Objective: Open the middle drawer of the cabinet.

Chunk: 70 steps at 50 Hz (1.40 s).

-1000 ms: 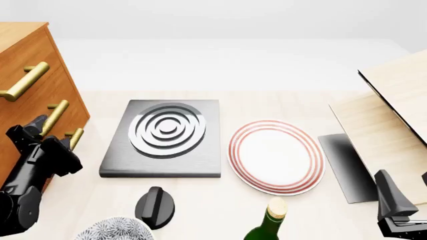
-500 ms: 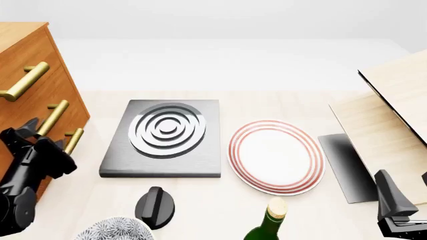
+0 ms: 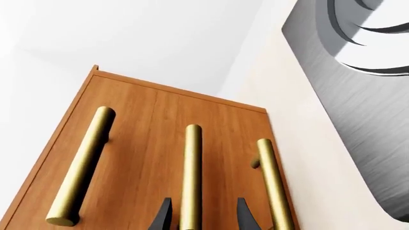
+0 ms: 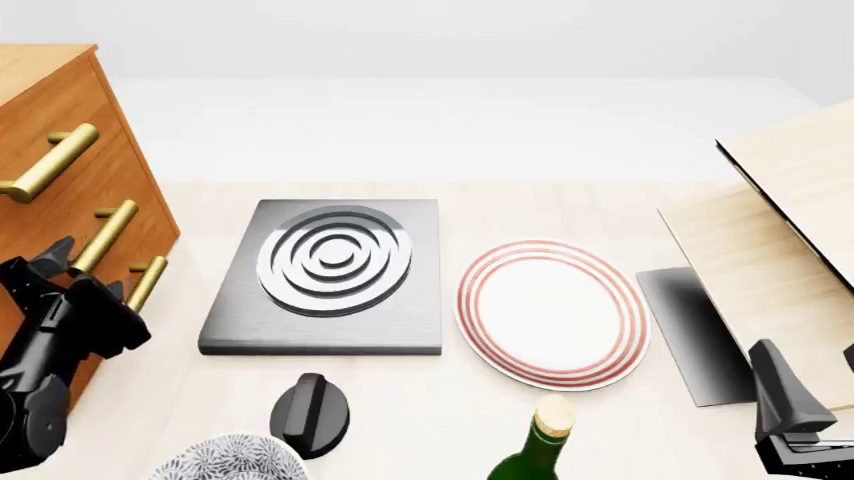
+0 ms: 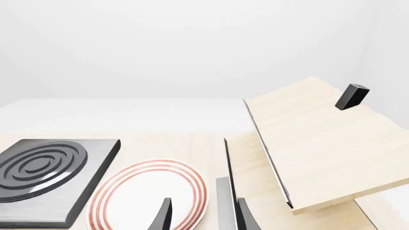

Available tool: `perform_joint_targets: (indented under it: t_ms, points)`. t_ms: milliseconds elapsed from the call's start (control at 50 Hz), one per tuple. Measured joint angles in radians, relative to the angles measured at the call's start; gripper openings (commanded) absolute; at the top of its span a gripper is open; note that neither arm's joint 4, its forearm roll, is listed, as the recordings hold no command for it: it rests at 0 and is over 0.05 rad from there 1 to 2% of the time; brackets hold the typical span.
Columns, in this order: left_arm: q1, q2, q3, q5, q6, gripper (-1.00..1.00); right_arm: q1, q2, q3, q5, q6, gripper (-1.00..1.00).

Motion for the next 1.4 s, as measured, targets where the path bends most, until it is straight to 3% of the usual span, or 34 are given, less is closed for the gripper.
perform_joint_targets:
  t_ms: [140,160,1400]
  points:
    - [0.002,0.001,0.0,0.0,0.001,1.0,0.0,0.0,0.0,0.0,0.0,1.0]
    - [0.002,0.001,0.0,0.0,0.001,-1.0,0.0,0.0,0.0,0.0,0.0,1.0]
    - [-0.041,-0.034,0.0,0.0,0.076,-1.0,0.0,0.0,0.0,0.0,0.0,1.0]
